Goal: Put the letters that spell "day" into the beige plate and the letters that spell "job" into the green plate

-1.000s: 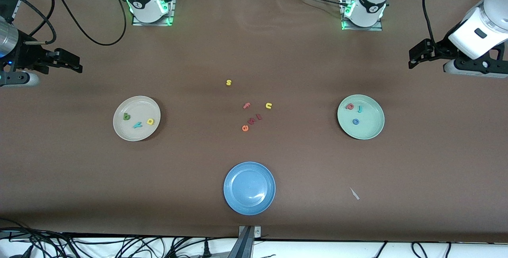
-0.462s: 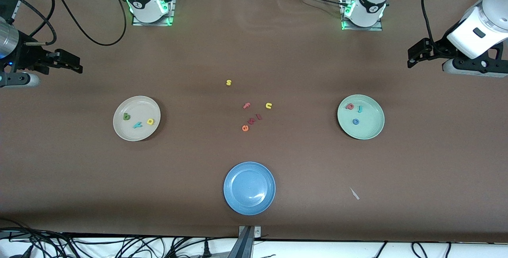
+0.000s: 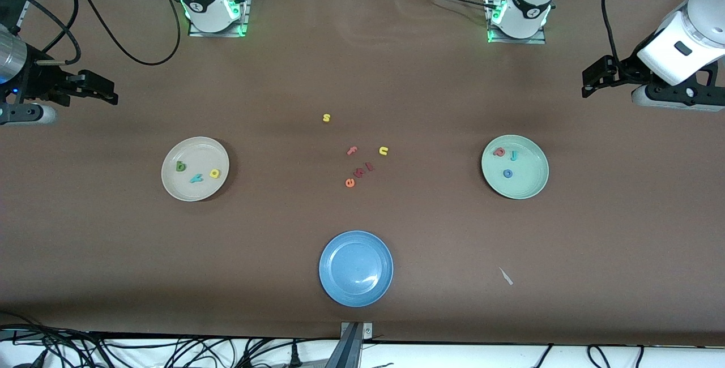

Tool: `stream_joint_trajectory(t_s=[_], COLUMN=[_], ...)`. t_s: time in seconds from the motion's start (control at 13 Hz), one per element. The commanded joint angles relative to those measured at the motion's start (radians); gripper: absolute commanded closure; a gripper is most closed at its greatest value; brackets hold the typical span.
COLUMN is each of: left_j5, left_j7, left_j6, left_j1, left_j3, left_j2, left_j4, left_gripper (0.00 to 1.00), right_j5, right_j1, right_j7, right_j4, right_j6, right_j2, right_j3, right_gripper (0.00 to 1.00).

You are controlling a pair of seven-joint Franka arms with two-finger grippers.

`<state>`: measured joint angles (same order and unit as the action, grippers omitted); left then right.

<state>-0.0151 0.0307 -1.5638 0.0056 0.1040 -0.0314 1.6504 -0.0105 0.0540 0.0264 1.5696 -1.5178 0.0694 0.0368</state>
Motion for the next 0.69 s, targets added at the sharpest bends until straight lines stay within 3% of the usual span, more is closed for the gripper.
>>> stream_joint_trajectory(t_s=[0.0,0.62], left_j5=[0.035,0.033], left_j7=[0.003,-0.054], left_j6=[0.024,0.016], left_j1=[-0.023,-0.053], left_j3=[-0.013,-0.076], left_j2=[0.01,0.019], left_j4=[-0.027,-0.029], left_gripper=[0.0,0.0], right_j5=[-0.008,-0.008], right_j1=[0.0,-0.002], right_j7=[0.012,0.012], right_j4=[-0.007,-0.007], right_j6=[0.015,0.016], right_j2=[0.0,0.006], right_j3=[0.003,0.005], right_gripper=[0.0,0.0])
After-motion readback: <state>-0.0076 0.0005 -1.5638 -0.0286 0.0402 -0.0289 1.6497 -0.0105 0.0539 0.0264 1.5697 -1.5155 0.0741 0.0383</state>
